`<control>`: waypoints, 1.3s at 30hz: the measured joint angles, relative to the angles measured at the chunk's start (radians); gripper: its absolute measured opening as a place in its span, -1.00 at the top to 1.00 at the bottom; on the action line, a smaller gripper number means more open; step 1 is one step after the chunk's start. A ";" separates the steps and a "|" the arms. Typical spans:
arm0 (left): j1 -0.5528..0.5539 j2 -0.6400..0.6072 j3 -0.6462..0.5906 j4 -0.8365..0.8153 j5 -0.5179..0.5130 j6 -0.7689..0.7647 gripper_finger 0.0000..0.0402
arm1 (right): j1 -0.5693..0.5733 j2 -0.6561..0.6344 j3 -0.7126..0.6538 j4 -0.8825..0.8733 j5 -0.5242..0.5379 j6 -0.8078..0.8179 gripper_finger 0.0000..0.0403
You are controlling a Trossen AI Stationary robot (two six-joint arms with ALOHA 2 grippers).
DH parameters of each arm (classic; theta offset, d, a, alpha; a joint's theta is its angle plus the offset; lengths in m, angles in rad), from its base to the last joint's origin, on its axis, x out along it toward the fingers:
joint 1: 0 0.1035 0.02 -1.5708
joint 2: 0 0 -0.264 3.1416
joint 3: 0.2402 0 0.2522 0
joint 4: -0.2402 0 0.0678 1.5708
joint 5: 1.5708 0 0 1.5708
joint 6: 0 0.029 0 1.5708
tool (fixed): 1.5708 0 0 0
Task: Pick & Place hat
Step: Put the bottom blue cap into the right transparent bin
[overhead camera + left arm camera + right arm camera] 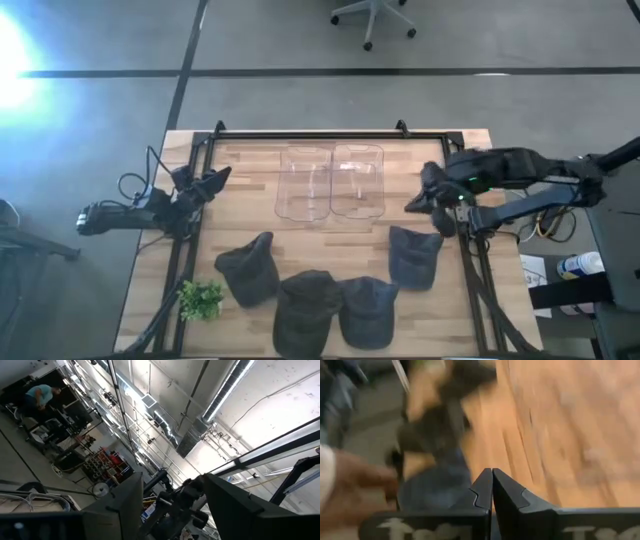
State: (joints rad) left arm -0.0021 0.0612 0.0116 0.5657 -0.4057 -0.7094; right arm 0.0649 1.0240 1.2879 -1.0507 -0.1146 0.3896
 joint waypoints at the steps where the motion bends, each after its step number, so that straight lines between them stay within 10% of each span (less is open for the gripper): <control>1: 0.000 0.000 0.000 -0.001 0.000 0.000 -0.02 | 0.011 0.035 0.021 -0.056 -0.005 0.000 0.96; 23: 0.000 0.001 0.000 -0.046 0.012 -0.006 -0.02 | 0.271 0.458 -0.061 0.217 -0.232 0.109 0.94; 39: 0.000 0.000 0.000 -0.088 0.080 -0.047 -0.02 | 0.221 0.638 -0.061 0.262 -0.288 0.065 0.13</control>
State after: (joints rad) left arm -0.0021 0.0616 0.0116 0.4779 -0.3259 -0.7559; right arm 0.2863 1.6618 1.2270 -0.7890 -0.4024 0.4541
